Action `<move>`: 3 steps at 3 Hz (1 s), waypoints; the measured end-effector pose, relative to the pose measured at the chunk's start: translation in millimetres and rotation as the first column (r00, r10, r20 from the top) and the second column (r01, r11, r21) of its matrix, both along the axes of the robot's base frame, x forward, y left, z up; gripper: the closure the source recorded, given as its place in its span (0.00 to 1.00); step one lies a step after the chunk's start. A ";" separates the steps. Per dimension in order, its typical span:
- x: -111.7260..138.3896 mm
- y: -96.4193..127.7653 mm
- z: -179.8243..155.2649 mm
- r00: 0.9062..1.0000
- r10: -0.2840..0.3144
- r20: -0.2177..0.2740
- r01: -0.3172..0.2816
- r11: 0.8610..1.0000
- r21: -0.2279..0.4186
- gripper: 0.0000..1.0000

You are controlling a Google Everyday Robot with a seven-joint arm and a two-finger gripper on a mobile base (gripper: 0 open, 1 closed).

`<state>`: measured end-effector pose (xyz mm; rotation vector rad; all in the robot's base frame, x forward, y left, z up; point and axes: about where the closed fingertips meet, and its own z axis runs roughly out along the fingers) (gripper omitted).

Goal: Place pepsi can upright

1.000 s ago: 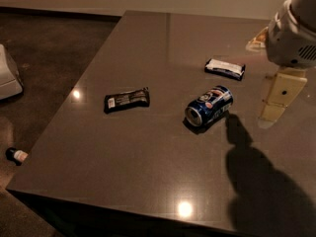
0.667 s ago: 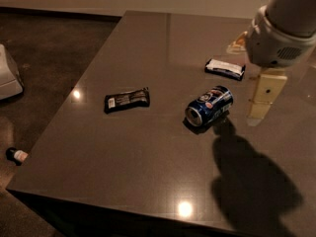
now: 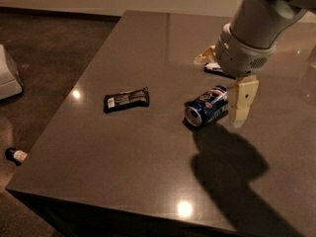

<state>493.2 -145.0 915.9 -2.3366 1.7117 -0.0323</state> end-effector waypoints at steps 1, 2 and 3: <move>-3.3 13.5 -18.7 0.994 0.100 -0.030 -0.101 0.995 -0.021 0.00; -6.3 20.4 -34.3 0.985 0.157 -0.068 -0.159 0.987 -0.031 0.00; -7.3 23.0 -44.5 0.979 0.180 -0.097 -0.184 0.982 -0.038 0.18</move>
Offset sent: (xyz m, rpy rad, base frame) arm -0.0122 0.0254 -0.0543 -0.0553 0.1286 0.2291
